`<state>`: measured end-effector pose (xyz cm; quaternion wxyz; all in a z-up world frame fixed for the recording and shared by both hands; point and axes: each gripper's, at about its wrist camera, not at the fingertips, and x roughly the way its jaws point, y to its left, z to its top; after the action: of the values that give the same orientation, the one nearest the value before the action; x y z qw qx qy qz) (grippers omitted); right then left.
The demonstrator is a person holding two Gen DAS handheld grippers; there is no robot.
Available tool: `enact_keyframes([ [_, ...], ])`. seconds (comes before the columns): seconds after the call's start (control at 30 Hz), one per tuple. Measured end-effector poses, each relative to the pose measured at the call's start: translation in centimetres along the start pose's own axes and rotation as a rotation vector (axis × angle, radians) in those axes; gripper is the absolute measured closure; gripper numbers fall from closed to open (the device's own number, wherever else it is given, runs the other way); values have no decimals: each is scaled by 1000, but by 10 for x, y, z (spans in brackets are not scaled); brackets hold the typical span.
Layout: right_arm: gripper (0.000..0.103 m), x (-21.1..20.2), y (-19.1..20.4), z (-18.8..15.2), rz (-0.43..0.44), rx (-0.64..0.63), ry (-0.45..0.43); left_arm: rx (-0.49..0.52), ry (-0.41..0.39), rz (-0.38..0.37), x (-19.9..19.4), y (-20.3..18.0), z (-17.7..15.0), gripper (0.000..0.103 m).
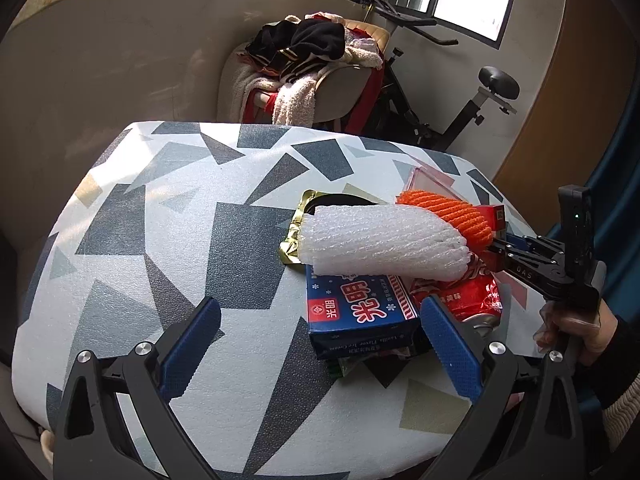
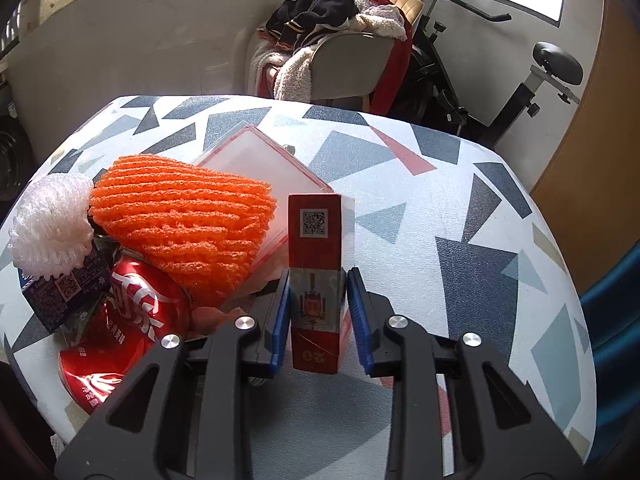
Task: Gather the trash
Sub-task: 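Reach the right gripper to the red cigarette pack and close on it, then lift the red pack with the right gripper while the left gripper grasps the white foam net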
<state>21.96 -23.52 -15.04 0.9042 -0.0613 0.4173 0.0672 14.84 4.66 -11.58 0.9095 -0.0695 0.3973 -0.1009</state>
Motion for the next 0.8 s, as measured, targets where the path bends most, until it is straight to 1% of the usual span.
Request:
enact_keyframes([
  [0.07,77,-7,-7,-4,-17,27,-5,-39,9,-24,7,0,8,5],
  [0.1,77,-11,-11,-6,-20,42,-8,-46,6,-37,10,-2,13,5],
  [0.13,77,-16,-15,-8,-21,57,-13,-33,-2,-39,13,-6,17,5],
  [0.17,77,-19,-18,-10,-17,68,-18,0,-9,-28,16,-13,21,5],
  [0.23,77,-27,-21,-14,-11,80,-28,96,-17,-18,23,-31,28,5],
  [0.3,77,-33,-23,-16,-2,86,-35,179,-4,-30,31,-49,33,5],
  [0.37,77,-38,-24,-17,7,90,-41,195,18,-64,40,-58,39,5],
  [0.43,77,-42,-24,-18,17,92,-45,194,29,-76,46,-65,43,5],
  [0.47,77,-43,-23,-18,20,91,-46,209,28,-65,49,-69,45,5],
  [0.57,77,-46,-23,-19,24,89,-46,311,22,40,58,-86,42,5],
  [0.63,77,-47,-24,-20,26,90,-41,386,43,111,68,-96,37,5],
  [0.67,77,-47,-24,-20,27,91,-39,404,52,129,73,-98,36,5],
  [0.7,77,-47,-24,-21,27,93,-35,402,63,126,76,-97,35,7],
  [0.73,77,-48,-24,-21,28,94,-34,383,72,98,77,-96,36,25],
  [0.77,77,-50,-24,-20,31,95,-35,360,82,70,77,-93,38,35],
  [0.8,77,-52,-23,-20,32,94,-38,342,82,60,76,-91,39,44],
])
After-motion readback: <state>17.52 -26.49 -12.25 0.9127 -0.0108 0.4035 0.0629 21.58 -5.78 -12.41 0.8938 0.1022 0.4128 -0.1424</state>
